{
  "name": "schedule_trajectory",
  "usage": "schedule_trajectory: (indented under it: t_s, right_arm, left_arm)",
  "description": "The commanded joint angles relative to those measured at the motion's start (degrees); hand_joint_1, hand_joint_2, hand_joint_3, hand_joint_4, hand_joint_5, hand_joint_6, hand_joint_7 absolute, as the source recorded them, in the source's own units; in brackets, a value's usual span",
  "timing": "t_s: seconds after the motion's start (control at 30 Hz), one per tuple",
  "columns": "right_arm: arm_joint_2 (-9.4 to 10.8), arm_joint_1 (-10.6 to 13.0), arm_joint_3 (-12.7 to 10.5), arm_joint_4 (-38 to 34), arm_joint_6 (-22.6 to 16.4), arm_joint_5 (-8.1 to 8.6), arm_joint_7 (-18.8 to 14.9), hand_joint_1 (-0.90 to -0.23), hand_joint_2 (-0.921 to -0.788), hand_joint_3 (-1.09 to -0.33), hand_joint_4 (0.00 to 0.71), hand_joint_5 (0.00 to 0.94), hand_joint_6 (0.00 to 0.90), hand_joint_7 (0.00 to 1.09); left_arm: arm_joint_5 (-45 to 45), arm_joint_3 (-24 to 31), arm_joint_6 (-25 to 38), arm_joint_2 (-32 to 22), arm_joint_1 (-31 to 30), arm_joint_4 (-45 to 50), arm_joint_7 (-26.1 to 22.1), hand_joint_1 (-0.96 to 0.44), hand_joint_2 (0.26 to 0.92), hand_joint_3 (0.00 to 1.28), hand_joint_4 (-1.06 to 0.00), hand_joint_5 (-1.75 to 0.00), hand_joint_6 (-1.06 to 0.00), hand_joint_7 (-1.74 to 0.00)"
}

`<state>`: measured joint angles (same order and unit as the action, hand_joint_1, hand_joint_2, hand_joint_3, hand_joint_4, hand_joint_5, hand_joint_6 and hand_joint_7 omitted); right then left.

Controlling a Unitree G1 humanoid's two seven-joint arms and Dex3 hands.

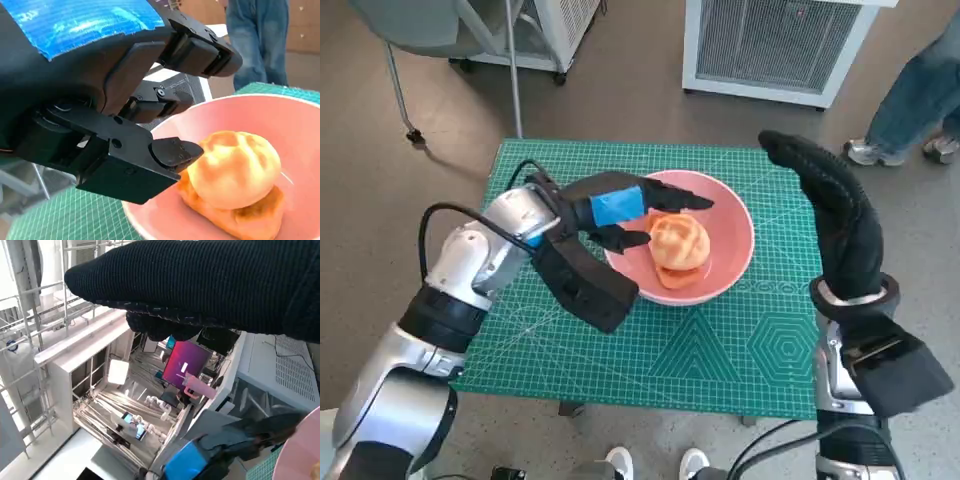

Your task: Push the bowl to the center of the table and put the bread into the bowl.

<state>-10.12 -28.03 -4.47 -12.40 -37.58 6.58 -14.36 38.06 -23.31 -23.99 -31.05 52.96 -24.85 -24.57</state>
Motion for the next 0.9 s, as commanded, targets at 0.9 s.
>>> schedule_trajectory:
  t_s: [0.9]
  right_arm:
    - [4.64, -0.82, 0.97, 2.97, 3.94, 1.52, 1.52, -0.668, -0.921, -0.803, 0.204, 0.002, -0.001, 0.64]
  left_arm:
    - [-69.51, 36.64, 8.28, 19.21, -27.13, 13.43, -1.74, -0.02, 0.901, 0.03, -0.39, 0.00, -0.41, 0.00]
